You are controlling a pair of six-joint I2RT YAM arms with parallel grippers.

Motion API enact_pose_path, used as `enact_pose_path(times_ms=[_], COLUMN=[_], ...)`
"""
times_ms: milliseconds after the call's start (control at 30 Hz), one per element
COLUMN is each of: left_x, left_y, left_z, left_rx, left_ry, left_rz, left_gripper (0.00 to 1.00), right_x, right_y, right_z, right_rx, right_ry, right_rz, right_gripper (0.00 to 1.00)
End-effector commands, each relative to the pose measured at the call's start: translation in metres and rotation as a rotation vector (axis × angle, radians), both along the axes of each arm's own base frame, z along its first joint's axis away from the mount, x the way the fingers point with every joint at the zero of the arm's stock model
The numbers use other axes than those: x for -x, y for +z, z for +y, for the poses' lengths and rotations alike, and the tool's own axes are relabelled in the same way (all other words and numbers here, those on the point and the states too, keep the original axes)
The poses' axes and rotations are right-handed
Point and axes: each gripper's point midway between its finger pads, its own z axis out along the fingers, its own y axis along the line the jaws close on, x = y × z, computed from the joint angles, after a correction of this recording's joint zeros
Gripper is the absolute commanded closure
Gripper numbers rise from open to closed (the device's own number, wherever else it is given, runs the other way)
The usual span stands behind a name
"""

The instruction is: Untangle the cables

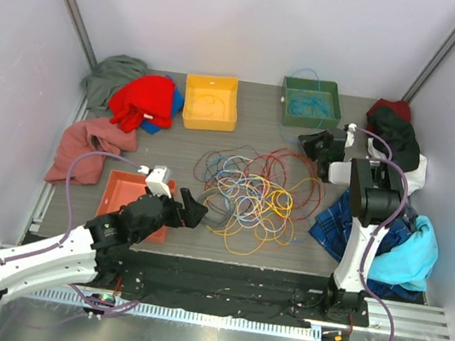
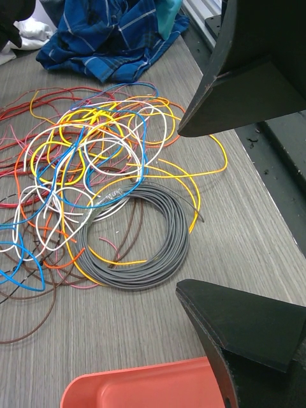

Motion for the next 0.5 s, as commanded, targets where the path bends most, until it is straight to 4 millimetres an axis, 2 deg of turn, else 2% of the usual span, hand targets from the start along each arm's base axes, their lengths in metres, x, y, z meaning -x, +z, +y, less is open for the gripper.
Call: enact_pose_path(times_ms=[0,67,100,167,200,233,267,300,333,367,400,467], left_x=[-0.01,-0.01,-0.01,-0.01,-0.01,-0.01,-0.01,-0.009,-0.01,-0.009,-0.009,-0.009], left_y=[0.027,0.028,0.027,0.027,0.027,0.027,0.025,0.025,0.026,0.024,0.023,0.021], left_z=[-0.002,-0.002,-0.002,-0.002,-0.003,-0.004,-0.005,-0.006,-0.007,-0.007,-0.008,-0.008], left_rx=[0.038,0.039,0.038,0.039,0.043,0.044,0.043,0.046,0.048,0.045,0.043,0.041], left_ry=[0.027,0.027,0.027,0.027,0.024,0.022,0.02,0.012,0.013,0.009,0.008,0.008], left_rz=[-0.066,-0.068,-0.067,-0.067,-0.068,-0.066,-0.062,-0.061,-0.06,-0.055,-0.051,-0.045], left_gripper=[0.0,0.0,0.0,0.0,0.0,0.0,0.0,0.0,0.0,0.0,0.0,0.0], right_x=[-0.019,-0.015,-0.014,-0.008,-0.01,-0.011,-0.01,-0.017,-0.02,-0.021,-0.031,-0.04], right_y=[0.037,0.044,0.062,0.079,0.11,0.122,0.126,0.161,0.171,0.173,0.205,0.203], right_z=[0.002,0.003,0.003,0.003,0.004,0.005,0.004,0.003,0.003,0.002,0.002,-0.002], right_rx=[-0.014,-0.018,-0.019,-0.014,0.002,0.012,0.029,0.057,0.074,0.096,0.106,0.172], right_ry=[0.0,0.003,0.003,0.007,0.016,0.021,0.024,0.031,0.033,0.038,0.038,0.04], right_rz=[-0.119,-0.133,-0.168,-0.192,-0.245,-0.261,-0.239,-0.297,-0.303,-0.272,-0.322,-0.266], right_gripper=[0.97,0.99,0.99,0.99,0.99,0.99,0.99,0.99,0.99,0.99,0.99,0.99])
